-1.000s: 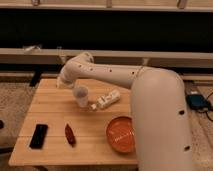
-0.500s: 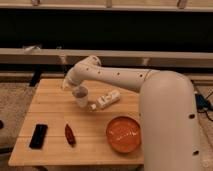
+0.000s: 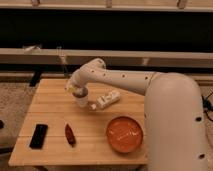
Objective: Place the white sponge in the ceramic cup
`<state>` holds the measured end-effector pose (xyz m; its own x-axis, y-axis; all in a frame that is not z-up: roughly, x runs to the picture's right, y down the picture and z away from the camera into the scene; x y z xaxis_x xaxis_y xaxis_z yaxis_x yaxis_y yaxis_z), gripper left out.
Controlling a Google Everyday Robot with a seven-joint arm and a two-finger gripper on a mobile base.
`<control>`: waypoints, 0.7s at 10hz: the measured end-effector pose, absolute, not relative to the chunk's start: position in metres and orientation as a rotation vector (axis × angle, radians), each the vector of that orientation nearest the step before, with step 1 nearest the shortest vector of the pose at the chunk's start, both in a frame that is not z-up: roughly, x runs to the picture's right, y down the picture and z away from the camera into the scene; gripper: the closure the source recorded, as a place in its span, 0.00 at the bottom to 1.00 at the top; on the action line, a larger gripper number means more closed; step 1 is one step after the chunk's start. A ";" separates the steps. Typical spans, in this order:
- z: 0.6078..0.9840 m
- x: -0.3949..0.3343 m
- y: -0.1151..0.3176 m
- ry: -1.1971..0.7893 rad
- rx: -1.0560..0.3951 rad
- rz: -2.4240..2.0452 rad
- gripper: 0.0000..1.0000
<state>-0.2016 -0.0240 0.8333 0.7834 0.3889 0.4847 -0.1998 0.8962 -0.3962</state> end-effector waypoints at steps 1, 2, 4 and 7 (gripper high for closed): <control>0.834 -0.199 -0.024 -0.590 -0.334 0.332 0.64; 0.833 -0.198 -0.025 -0.591 -0.332 0.339 0.56; 0.833 -0.195 -0.025 -0.593 -0.330 0.362 0.34; 0.834 -0.188 -0.025 -0.595 -0.326 0.392 0.20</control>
<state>-0.1878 -0.0250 0.8338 0.7591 0.4449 0.4752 -0.2608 0.8767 -0.4043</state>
